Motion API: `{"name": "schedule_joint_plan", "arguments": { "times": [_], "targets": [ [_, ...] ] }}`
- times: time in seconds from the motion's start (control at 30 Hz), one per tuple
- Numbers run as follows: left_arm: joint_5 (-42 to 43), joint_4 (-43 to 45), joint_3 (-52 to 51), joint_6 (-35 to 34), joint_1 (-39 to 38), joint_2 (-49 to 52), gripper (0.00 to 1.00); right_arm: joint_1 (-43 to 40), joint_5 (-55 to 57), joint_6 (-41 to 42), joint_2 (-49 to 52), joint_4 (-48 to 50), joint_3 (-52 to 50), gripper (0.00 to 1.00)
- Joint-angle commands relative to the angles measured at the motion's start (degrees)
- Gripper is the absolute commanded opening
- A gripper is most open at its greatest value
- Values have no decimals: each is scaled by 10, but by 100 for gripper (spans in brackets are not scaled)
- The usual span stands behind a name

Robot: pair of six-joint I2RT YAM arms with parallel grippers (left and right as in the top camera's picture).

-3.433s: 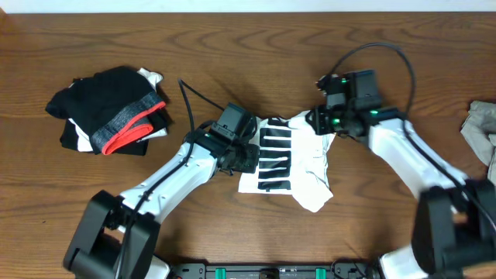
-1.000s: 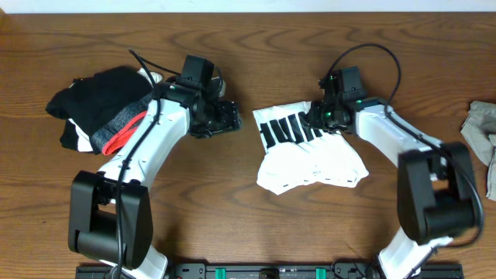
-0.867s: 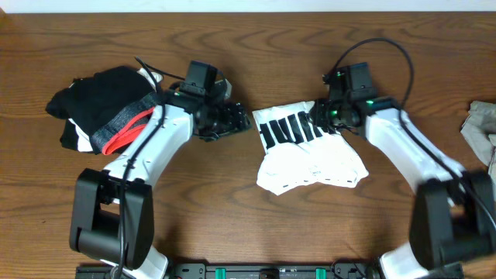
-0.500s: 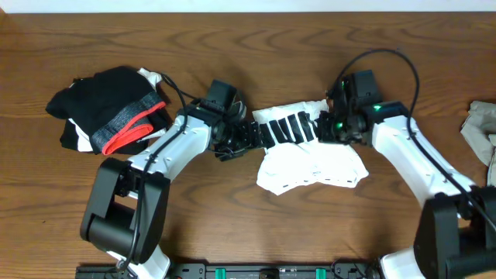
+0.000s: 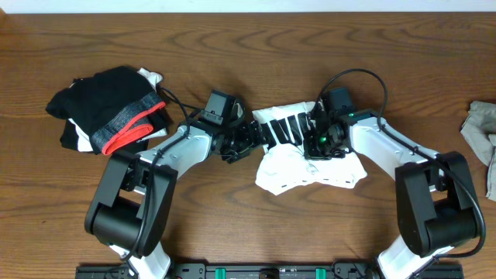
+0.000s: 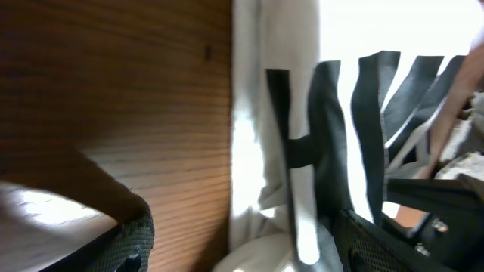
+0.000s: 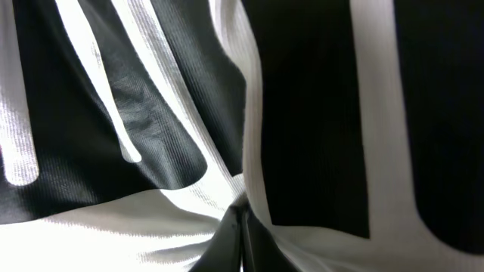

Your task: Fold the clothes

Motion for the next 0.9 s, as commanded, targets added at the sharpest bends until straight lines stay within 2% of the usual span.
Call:
{"name": "schedule_joint_plan", "arguments": {
  "times": [0.0,0.23,0.47,0.57,0.67,0.87],
  "targets": [
    [11,13,-8,-31,-7,44,79,7,2,10,37,-2,-12,2],
    [43,65,-8,-76,-29,102,79,6,7,9,37,-3,-12,2],
    [47,65,-8,-78,-57,107,76,6,7,9,37,0,-12,2],
    [47,63,-8,-78,-71,107,68,6,7,9,36,0,-12,2],
    [45,61,-8,-75,-82,107,65,6,7,9,37,0,-12,2],
    [-20,61,-8,-54,-98,107,59,6,7,9,37,0,-12,2]
  ]
}}
